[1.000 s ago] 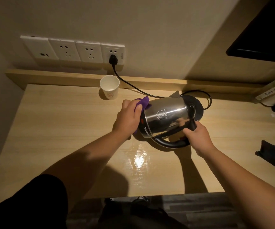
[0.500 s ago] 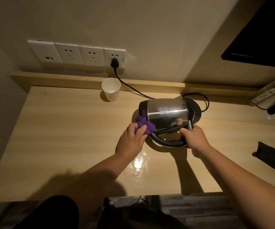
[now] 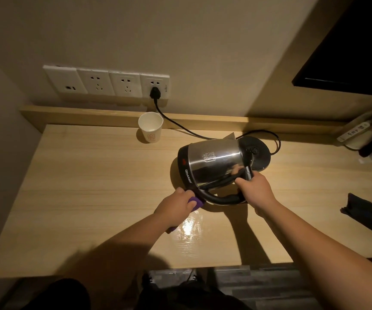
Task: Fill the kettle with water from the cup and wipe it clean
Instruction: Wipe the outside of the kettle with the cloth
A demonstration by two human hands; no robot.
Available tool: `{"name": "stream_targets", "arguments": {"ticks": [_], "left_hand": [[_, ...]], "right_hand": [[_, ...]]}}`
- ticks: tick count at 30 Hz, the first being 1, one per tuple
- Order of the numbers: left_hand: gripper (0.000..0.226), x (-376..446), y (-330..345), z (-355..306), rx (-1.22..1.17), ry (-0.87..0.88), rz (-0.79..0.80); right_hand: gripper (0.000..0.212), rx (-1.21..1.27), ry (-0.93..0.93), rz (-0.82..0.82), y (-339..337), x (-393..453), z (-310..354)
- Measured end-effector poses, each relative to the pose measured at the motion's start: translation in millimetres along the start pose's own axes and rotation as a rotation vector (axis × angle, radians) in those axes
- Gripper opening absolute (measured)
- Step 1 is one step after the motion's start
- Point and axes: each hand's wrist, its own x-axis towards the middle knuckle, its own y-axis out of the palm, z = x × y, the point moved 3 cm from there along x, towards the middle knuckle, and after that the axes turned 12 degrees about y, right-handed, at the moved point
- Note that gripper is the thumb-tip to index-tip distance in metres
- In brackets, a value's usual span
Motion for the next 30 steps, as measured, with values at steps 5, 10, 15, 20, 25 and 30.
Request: {"name": "stream_targets", "arguments": {"ticks": [5,10,15,20,25,30], "left_hand": [[0.021,-24,-18,-7,-0.039,0.048,-0.069],[0.027,-40,-26,-31,-0.03,0.101,-0.352],[0.025,-23,-21,-51,0.12,0.076,-0.483],[0.02,-22,-6,-38,0.057,-0.106,-0.451],[0.028,-23,-11,-43,-0.185,-0.162,-0.531],[0.018,-10,-29,-61,-0.274,-0.15,-0.595]], "right_hand": [[0.019,-0.106,-0.1,-0.084,4,-4,11],[0.022,-0.176,-0.161,-0.114,10,-5,18],[0.024,-0.23,-0.18,-0.161,16,-9,21],[0.027,-0.356,-0.255,-0.19,24,-20,27],[0.034,-0.394,-0.281,-0.14,27,-23,31],[0.043,-0.4,-0.332,0.033,24,-25,41]]}}
